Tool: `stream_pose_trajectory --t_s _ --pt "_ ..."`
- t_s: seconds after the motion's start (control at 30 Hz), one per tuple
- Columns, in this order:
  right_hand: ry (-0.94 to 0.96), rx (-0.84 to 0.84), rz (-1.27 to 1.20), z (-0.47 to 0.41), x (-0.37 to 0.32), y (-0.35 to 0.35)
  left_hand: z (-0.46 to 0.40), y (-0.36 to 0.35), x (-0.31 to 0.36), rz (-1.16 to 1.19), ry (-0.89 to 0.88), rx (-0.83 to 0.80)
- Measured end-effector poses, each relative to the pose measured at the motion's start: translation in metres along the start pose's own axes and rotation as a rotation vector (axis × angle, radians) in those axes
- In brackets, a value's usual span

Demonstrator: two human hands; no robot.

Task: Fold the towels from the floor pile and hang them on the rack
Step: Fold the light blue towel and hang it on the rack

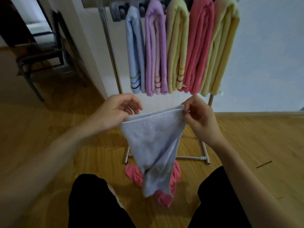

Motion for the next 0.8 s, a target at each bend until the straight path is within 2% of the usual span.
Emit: stream_pose_trajectory --t_s 0.17,0.37,0.5,0.63,0.8 --pt "-0.001 -0.087 -0.037 -0.013 0.002 0.0 0.013 -0.007 0.023 0.011 -0.093 -0.342" --pt "-0.062 -0.173 -0.047 -0.013 0.004 -0.008 0.018 -0.017 0.017 -0.325 -0.135 -0.576" --pt "-0.064 -0.165 -0.033 -0.015 0.004 -0.01 0.016 -0.011 0.018 -0.366 -0.089 -0.59" --pt "-0.061 -0.154 -0.007 -0.016 0.0 -0.015 0.016 -0.01 0.021 -0.308 -0.083 -0.586" --pt "-0.085 -0.179 -0.01 -0.013 0.0 -0.017 0.021 -0.01 0.026 -0.37 -0.262 -0.557"
Point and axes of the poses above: each hand's wrist, its own z-axis away from the middle knuckle, its own y-axis out of the back of the hand, x = y × z, the point moved 3 cm from there along -z, towards the middle knuckle, and after that the axes turned 13 degrees about x, right-handed, at the moved point
